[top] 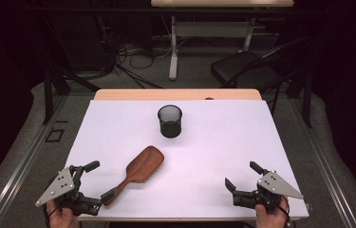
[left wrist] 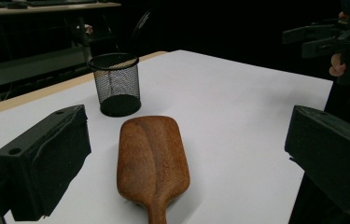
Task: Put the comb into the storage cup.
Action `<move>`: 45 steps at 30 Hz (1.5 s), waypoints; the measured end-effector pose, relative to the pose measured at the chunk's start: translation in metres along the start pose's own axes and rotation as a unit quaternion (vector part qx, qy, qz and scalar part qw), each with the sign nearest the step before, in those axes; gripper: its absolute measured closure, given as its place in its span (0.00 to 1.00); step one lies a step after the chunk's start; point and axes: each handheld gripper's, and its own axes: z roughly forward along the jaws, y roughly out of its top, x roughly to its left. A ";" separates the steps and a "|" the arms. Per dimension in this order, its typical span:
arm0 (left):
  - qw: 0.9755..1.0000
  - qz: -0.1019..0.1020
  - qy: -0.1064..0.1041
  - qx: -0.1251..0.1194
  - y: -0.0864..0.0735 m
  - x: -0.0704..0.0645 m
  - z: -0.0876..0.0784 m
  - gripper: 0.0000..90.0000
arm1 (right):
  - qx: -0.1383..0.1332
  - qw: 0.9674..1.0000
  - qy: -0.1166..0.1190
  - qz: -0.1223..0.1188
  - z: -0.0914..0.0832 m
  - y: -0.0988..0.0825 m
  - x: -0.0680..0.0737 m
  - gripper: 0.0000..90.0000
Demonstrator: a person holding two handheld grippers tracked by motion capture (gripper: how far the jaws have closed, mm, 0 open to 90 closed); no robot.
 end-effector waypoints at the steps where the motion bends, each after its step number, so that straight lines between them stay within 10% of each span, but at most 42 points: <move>1: 1.000 0.000 0.000 0.002 0.001 0.000 0.000 0.00 | 0.003 1.000 0.002 -0.002 0.001 -0.001 0.000 0.00; 25: 0.998 -0.022 0.004 0.053 0.004 0.002 0.013 0.00 | 0.019 1.000 0.000 0.011 0.000 -0.005 -0.004 0.00; 45: 0.992 -0.055 0.011 0.110 0.001 0.009 0.020 0.00 | 0.027 1.000 -0.006 0.015 0.001 -0.008 -0.010 0.01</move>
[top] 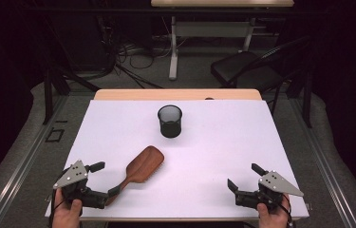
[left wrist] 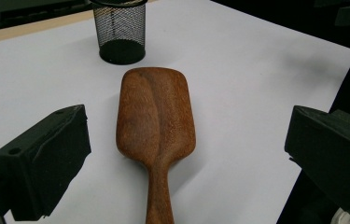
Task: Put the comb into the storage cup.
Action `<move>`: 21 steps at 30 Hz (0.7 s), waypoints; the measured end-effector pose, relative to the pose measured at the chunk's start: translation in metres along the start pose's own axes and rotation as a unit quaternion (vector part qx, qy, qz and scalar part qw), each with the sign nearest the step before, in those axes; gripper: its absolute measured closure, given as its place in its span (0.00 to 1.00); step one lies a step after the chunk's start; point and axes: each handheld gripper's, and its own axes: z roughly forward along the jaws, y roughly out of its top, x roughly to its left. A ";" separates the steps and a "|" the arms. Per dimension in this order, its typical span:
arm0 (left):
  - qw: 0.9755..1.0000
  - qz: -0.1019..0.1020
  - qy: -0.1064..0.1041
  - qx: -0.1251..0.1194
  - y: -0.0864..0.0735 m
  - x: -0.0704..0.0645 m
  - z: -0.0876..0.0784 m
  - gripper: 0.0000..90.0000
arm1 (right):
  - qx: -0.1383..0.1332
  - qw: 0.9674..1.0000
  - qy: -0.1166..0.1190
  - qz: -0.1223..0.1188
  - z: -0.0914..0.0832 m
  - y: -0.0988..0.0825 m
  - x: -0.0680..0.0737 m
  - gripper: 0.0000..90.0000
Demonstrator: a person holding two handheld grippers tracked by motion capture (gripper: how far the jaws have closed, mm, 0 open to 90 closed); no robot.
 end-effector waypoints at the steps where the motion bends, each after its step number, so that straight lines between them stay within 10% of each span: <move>1: 1.000 -0.002 -0.001 0.002 0.000 0.001 0.000 0.00 | 0.000 1.000 0.000 0.000 0.000 0.000 0.000 0.01; 21: 0.993 -0.048 0.008 0.103 -0.009 0.012 0.016 0.00 | 0.011 1.000 0.002 0.005 0.002 -0.003 -0.002 0.02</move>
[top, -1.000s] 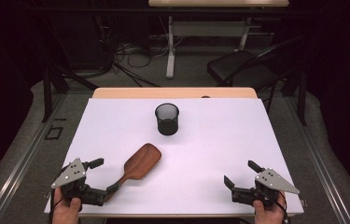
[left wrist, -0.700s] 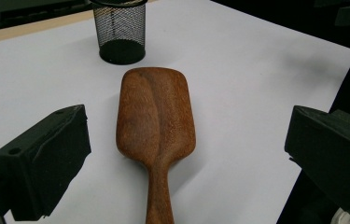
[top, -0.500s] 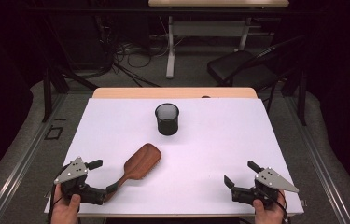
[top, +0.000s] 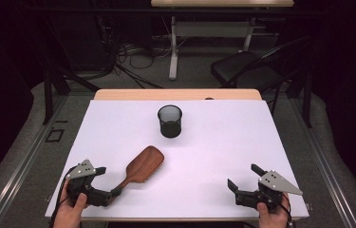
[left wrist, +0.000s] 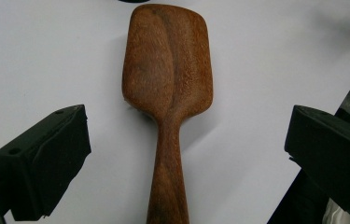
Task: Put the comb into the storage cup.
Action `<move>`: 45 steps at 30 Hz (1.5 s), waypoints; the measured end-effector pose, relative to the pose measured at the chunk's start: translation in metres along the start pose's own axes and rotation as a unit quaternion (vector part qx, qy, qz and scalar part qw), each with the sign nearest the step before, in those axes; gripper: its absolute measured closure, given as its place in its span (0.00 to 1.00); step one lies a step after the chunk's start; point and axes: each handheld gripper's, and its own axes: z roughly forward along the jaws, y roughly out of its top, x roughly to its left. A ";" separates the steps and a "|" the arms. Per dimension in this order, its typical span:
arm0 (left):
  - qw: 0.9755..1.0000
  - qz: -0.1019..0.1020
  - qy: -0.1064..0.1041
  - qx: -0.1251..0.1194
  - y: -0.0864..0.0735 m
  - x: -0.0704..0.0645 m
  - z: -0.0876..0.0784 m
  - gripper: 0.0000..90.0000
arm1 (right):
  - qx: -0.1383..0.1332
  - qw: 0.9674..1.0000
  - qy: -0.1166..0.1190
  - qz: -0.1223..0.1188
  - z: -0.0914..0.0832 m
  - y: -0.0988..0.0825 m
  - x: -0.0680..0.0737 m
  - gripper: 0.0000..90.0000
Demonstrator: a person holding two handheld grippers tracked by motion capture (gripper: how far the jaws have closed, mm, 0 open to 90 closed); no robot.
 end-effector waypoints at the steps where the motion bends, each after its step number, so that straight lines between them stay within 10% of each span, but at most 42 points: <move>1: 1.000 -0.001 0.000 0.003 0.000 0.000 0.000 0.00 | 0.001 1.000 0.001 0.002 0.000 0.000 0.000 0.02; 23: 0.996 0.005 0.035 0.082 0.000 0.002 0.009 0.00 | 0.006 1.000 0.002 0.003 0.002 -0.001 0.000 0.02; 45: 0.994 0.010 0.028 0.101 0.012 -0.001 0.015 0.01 | 0.011 1.000 0.002 0.005 0.003 -0.002 0.001 0.04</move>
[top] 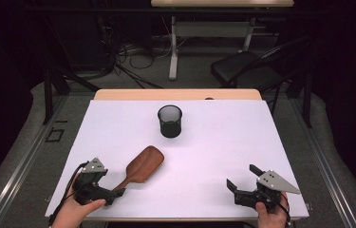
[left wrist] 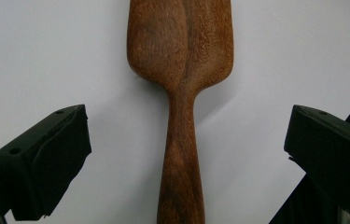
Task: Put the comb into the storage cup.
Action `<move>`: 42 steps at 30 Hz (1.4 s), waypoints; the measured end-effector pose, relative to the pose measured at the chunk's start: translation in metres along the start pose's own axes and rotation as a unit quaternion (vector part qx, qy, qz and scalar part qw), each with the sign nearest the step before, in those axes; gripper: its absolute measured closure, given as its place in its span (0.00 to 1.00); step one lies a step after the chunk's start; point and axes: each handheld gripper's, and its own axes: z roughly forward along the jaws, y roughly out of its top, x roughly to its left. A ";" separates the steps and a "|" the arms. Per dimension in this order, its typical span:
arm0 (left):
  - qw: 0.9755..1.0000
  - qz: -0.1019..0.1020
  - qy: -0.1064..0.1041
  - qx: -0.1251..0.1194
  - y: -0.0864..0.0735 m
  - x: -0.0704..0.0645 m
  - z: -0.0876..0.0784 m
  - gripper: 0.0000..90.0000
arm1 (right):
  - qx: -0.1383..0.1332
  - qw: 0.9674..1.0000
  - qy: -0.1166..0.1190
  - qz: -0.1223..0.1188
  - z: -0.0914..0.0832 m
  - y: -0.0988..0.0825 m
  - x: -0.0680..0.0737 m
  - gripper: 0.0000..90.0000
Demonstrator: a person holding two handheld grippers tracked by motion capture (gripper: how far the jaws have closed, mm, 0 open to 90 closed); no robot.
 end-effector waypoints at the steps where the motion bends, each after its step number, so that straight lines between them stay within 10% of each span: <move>1: 1.000 0.001 0.001 0.001 0.001 0.000 0.000 0.01 | -0.001 1.000 0.000 0.000 0.000 0.000 0.000 0.04; 24: 0.998 0.014 -0.005 0.062 0.016 0.001 0.022 0.06 | 0.003 1.000 0.000 0.000 0.001 -0.001 0.001 0.04; 42: 0.991 0.025 0.005 0.129 0.025 -0.002 0.043 0.39 | 0.002 1.000 0.002 0.002 0.001 -0.001 0.000 0.07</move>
